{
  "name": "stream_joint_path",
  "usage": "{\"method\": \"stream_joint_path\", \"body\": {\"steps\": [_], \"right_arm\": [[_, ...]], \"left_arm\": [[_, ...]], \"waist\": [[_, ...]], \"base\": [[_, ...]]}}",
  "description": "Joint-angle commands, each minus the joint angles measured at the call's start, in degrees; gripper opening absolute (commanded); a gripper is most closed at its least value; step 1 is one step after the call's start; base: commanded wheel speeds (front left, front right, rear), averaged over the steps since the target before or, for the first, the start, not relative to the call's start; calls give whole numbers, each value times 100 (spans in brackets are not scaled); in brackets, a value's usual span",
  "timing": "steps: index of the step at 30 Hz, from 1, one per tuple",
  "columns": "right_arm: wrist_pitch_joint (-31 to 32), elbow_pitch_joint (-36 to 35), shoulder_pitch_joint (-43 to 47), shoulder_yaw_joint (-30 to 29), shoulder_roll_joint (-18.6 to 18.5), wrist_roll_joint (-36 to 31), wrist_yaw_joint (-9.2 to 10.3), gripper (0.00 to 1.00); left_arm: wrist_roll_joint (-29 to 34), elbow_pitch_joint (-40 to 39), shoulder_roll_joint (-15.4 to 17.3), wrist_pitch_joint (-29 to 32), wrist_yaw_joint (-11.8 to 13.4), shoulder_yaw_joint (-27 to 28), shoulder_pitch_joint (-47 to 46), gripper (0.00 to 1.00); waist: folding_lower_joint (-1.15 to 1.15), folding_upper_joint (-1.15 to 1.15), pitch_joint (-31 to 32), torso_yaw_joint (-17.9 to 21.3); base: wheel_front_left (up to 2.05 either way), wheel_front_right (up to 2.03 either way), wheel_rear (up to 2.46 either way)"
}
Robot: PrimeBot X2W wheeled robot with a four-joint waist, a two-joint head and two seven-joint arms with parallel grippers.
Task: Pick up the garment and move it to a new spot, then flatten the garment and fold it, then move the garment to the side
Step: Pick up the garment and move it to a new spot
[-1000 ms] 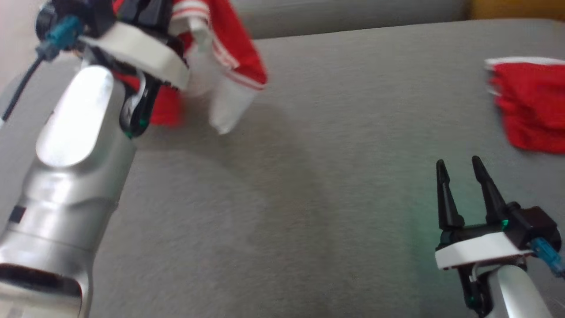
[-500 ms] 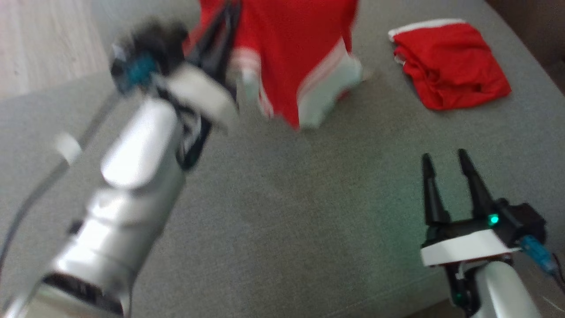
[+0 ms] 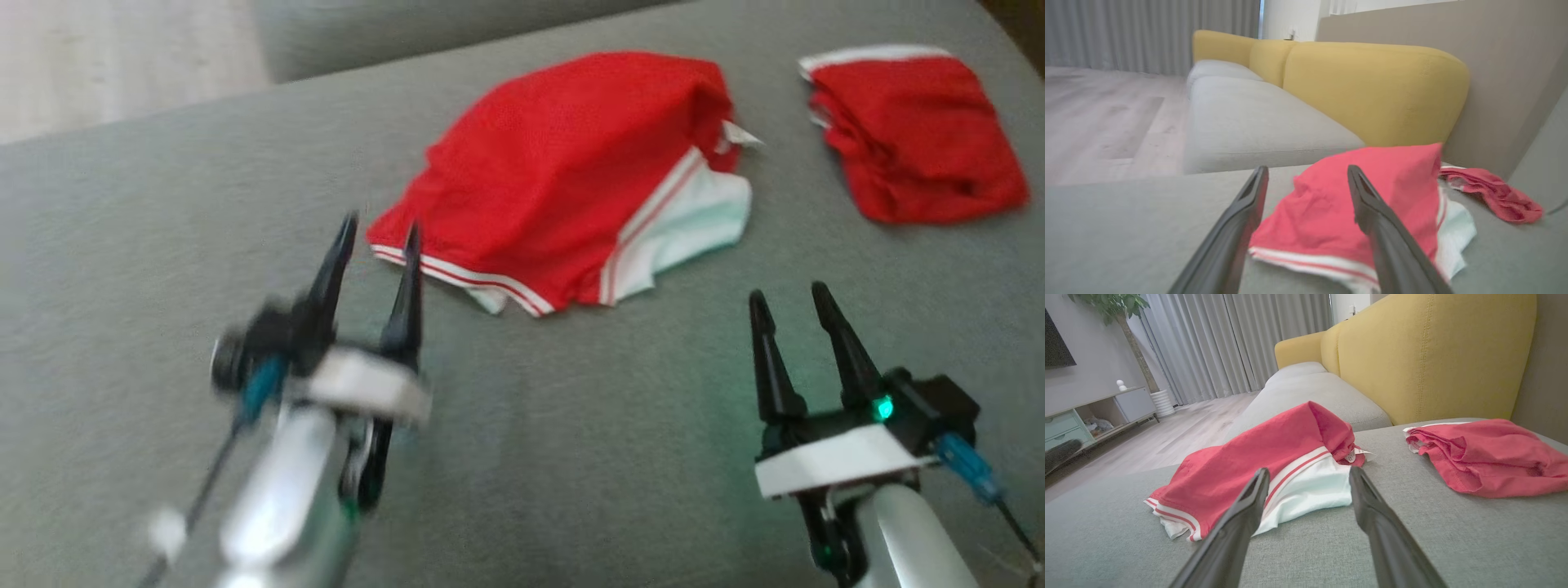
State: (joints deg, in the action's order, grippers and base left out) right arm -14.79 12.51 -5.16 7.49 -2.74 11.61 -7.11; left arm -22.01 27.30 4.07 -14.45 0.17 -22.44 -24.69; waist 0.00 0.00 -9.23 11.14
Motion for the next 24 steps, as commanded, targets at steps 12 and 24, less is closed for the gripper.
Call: {"method": "stream_joint_path", "body": {"steps": [12,24], "right_arm": [[-21,-100,665,-362,-14,-132,-37,100],[-21,-199,1204,-389,-14,-122,-37,100]], "left_arm": [[272,-2390,-117,-54,532,1112,2331,100],[1269,-2651,-119,-54,882,1035,3326,100]], "waist": [[0,0,993,-1331],[0,0,1373,-1380]], "base": [[0,0,0],[0,0,0]]}}
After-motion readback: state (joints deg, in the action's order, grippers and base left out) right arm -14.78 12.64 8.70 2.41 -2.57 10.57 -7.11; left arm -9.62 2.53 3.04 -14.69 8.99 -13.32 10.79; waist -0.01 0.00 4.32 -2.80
